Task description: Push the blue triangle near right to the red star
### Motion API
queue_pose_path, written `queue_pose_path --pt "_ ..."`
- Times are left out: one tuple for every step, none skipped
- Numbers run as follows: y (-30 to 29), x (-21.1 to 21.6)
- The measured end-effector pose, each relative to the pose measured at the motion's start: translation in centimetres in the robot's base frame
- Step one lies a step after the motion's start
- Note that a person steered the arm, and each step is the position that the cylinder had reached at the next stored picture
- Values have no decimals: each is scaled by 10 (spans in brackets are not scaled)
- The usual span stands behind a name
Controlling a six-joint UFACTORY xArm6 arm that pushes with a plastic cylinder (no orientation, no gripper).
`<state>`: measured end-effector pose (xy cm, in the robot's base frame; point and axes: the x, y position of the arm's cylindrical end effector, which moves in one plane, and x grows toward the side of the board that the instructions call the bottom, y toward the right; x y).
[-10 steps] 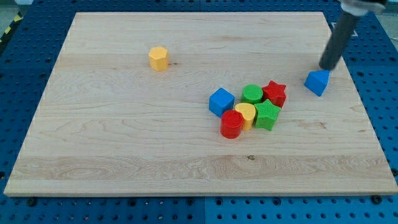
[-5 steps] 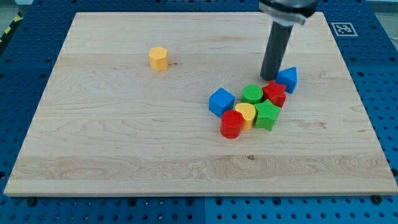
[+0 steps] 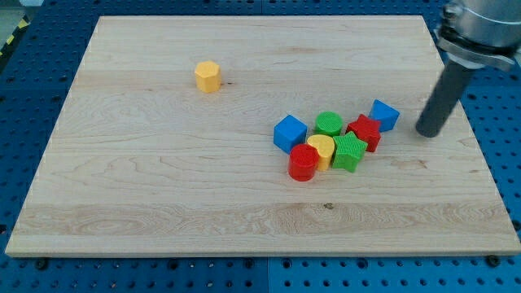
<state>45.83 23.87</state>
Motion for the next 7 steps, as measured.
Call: queue_pose_path --pt "-16 -63" --pt "-79 -107" --pt "-116 -86" --pt "-60 -56" --pt "33 -11" --pt "46 -63" --pt "-45 -116"
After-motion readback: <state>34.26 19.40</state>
